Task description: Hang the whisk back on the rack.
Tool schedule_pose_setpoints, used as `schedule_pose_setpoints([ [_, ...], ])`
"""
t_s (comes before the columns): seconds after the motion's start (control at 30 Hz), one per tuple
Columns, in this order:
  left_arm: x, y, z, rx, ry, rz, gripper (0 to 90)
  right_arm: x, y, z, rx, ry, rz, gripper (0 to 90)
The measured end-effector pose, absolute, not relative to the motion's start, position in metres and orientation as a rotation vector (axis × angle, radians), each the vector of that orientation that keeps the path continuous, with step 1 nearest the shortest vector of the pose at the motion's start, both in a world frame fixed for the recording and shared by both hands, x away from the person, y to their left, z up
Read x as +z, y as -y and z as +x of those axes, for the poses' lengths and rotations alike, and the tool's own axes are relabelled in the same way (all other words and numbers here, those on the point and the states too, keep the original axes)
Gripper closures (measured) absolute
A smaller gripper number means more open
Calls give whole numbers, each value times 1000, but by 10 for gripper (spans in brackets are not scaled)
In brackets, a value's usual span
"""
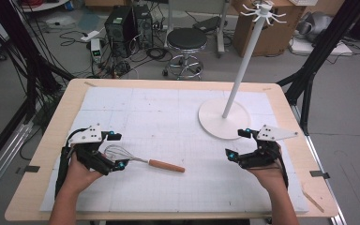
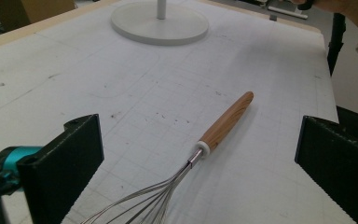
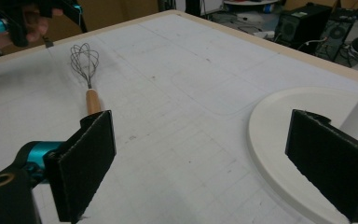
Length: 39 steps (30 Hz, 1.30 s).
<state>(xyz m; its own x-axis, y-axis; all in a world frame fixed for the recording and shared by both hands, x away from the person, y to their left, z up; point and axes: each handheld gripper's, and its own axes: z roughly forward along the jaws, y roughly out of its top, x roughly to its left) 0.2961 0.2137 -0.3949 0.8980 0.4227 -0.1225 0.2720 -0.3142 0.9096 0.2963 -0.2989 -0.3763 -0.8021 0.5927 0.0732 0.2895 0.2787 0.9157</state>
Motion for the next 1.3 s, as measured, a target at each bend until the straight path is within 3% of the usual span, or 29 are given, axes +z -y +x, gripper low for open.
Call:
schedule_pose_setpoints([
  [0.53, -395, -183, 297, 151, -482, 2027, 16, -385, 303, 298, 1481, -2249, 865, 32],
  [0.83, -395, -145, 307, 170, -493, 2192, 16, -386, 305, 300, 1505, -2254, 866, 32],
  [1.3, -412, -96, 327, 59, -434, 2492, 42, -386, 311, 302, 1490, -2248, 903, 35],
])
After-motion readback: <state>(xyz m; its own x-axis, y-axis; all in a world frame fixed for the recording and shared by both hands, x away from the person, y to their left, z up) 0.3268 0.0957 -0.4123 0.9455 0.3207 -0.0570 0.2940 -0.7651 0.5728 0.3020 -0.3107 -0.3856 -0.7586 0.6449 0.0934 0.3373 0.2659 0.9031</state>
